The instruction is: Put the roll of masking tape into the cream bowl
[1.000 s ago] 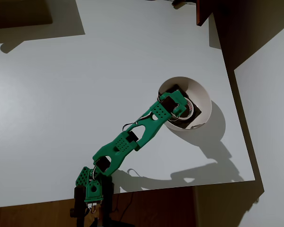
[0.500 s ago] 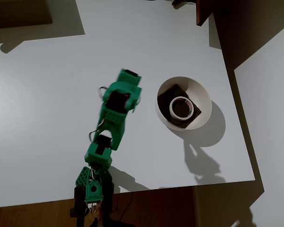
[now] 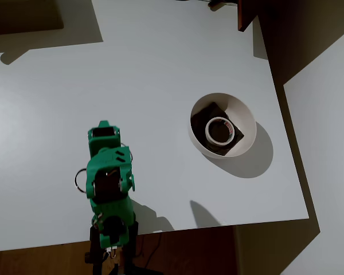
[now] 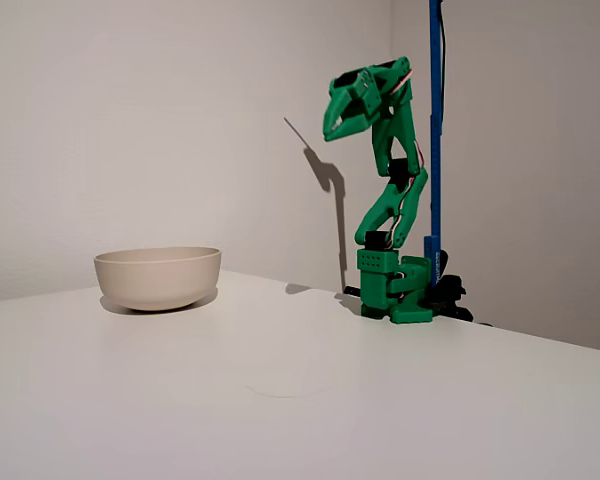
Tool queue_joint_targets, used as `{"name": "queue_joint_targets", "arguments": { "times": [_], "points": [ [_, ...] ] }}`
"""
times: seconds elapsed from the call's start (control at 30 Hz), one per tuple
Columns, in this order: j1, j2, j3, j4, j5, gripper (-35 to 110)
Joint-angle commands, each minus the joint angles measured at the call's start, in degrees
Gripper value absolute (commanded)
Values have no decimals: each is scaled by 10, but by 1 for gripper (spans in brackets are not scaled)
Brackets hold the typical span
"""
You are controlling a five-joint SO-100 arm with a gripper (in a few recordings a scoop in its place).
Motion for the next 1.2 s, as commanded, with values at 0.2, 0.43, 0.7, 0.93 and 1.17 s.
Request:
{"name": "queue_joint_targets", "arguments": {
  "times": [0.2,0.43,0.7,0.93,1.17],
  "points": [
    [-5,217,483,-171,-21,-8],
    [16,315,741,-266,-47,-8],
    [1,488,884,-219,-48,-8],
    [8,521,925,-178,-44,-8],
    [21,520,927,-179,-45,-8]
  ]
}}
